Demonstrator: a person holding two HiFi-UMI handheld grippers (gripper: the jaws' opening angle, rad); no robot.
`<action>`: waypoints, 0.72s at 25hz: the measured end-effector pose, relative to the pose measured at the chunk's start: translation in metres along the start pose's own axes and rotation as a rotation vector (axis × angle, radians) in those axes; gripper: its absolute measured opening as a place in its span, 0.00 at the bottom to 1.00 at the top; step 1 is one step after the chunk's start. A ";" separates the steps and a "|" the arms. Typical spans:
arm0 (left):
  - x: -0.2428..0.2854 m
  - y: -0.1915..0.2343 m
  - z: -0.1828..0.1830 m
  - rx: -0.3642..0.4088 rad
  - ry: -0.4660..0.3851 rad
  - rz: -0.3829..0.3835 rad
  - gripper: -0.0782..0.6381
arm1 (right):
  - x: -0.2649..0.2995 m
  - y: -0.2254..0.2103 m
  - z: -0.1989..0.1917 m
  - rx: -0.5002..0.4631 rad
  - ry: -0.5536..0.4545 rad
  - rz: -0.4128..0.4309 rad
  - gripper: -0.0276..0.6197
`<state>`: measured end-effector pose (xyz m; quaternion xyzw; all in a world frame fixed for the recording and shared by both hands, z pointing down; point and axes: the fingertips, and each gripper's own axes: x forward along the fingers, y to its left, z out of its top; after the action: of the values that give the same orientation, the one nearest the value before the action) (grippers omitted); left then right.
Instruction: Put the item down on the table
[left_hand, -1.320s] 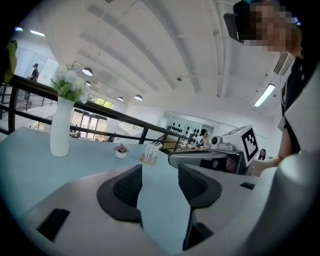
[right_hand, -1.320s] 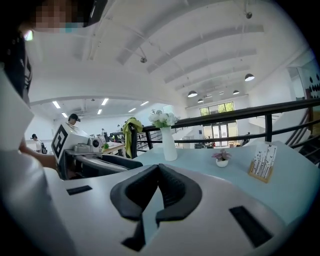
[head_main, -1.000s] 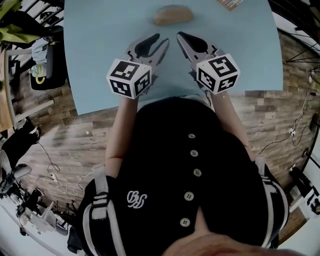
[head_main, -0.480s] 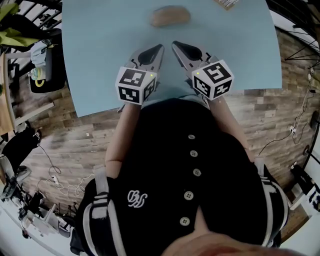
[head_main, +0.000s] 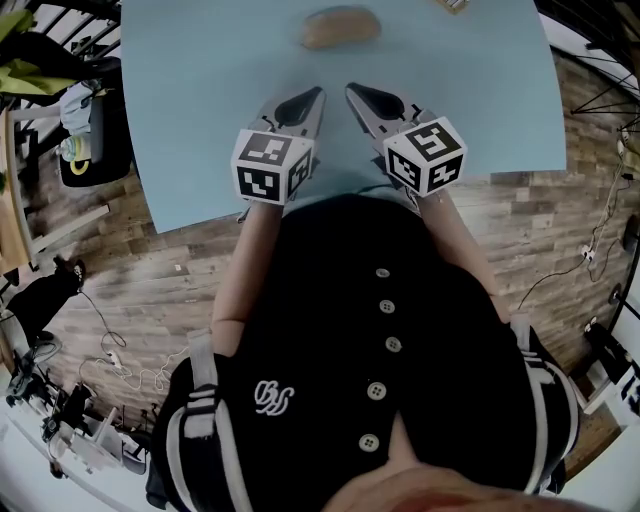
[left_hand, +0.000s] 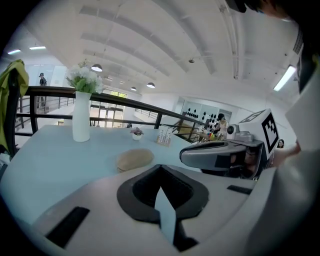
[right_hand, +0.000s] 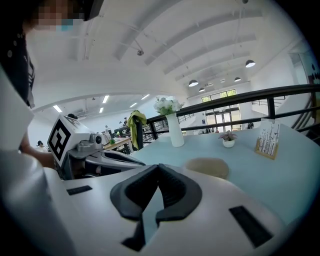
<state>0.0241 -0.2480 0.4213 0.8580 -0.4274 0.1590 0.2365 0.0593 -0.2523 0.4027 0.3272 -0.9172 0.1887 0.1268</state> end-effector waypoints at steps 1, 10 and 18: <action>0.000 0.000 -0.001 -0.001 0.004 -0.004 0.12 | 0.000 0.000 0.000 -0.001 0.001 -0.001 0.06; 0.002 -0.003 -0.001 -0.015 0.007 -0.044 0.12 | 0.001 0.003 -0.003 -0.012 0.024 0.005 0.06; -0.001 -0.003 -0.002 -0.014 0.013 -0.047 0.12 | 0.002 0.008 -0.002 -0.008 0.020 0.008 0.06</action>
<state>0.0259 -0.2441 0.4216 0.8651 -0.4067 0.1557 0.2490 0.0533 -0.2472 0.4026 0.3213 -0.9179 0.1887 0.1367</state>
